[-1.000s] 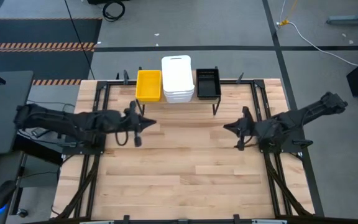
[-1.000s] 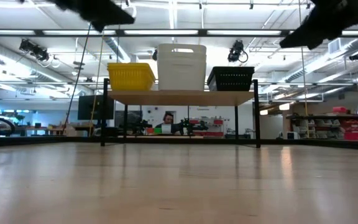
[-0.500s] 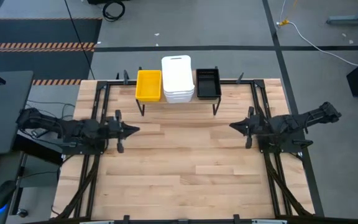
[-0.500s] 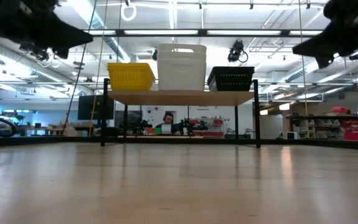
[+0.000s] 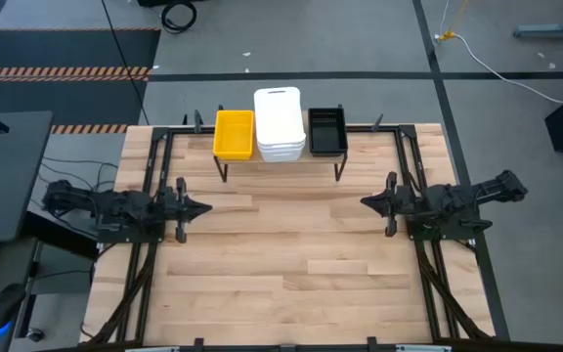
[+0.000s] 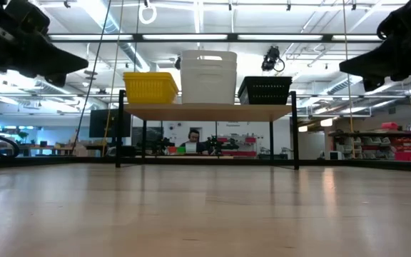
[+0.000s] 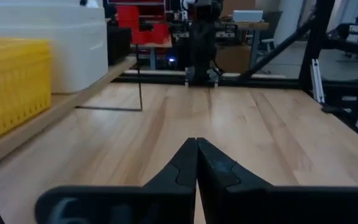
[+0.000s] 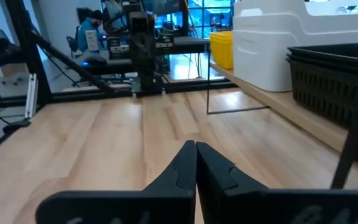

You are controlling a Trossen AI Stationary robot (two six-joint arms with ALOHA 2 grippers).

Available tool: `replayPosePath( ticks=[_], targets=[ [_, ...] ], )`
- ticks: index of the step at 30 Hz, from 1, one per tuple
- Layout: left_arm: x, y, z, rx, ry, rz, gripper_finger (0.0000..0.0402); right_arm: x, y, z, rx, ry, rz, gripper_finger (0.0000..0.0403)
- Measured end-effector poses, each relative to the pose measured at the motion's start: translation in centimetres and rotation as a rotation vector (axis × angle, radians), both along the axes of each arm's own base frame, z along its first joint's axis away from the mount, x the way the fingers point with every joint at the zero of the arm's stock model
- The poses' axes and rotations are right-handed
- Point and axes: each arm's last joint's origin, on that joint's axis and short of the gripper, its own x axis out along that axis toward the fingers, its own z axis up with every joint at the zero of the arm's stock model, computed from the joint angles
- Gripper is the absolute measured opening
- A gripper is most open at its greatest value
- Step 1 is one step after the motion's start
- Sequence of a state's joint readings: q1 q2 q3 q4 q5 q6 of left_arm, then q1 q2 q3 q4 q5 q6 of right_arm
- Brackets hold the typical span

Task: Stack baskets on shelf by color
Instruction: Return to Home Position

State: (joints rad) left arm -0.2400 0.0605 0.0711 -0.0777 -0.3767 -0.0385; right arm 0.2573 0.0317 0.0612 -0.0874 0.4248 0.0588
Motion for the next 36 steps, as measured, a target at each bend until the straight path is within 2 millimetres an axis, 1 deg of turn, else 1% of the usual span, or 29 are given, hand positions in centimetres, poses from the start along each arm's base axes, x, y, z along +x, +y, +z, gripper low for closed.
replayPosePath(
  ticks=[4, 9, 14, 19, 24, 28, 30, 31, 34, 36],
  targets=[
    [-0.5, 0.0, 0.0, 0.002, -0.003, -0.014, 0.0014, -0.1, -0.1, -0.1, -0.013, 0.011, -0.006, 0.0006],
    [-0.5, -0.1, -0.1, 0.018, 0.009, -0.021, 0.0005, -0.1, -0.1, -0.1, -0.031, 0.011, -0.006, 0.0006],
    [-0.5, -0.1, -0.1, 0.030, 0.012, -0.003, 0.0011, -0.1, -0.1, -0.1, -0.046, 0.020, 0.001, 0.0010],
    [-0.5, -0.1, -0.1, 0.051, 0.007, -0.001, 0.0004, -0.1, -0.1, -0.2, -0.043, 0.021, 0.002, 0.0012],
    [-0.4, -0.3, 0.4, 0.117, -0.047, -0.075, 0.0008, -0.1, 0.0, -0.2, -0.031, 0.020, 0.034, 0.0011],
    [-0.3, -0.3, 0.6, 0.155, -0.088, -0.094, 0.0005, 0.0, 0.1, -0.2, -0.038, 0.019, 0.054, 0.0011],
    [0.0, -0.3, -0.2, 0.163, -0.129, -0.098, 0.0004, 0.0, 0.1, -0.2, -0.034, -0.002, 0.054, 0.0011],
    [0.0, -0.3, -0.3, 0.173, -0.118, -0.106, 0.0004, 0.1, 0.1, -0.2, -0.029, -0.016, 0.055, 0.0011],
    [0.2, -0.1, -0.5, 0.175, -0.096, -0.115, 0.0005, 0.2, 0.3, -0.3, -0.011, -0.061, 0.089, 0.0011],
    [0.2, -0.1, -0.4, 0.173, -0.117, -0.146, 0.0005, 0.4, 0.3, -0.5, -0.009, -0.085, 0.106, 0.0012]
  ],
)
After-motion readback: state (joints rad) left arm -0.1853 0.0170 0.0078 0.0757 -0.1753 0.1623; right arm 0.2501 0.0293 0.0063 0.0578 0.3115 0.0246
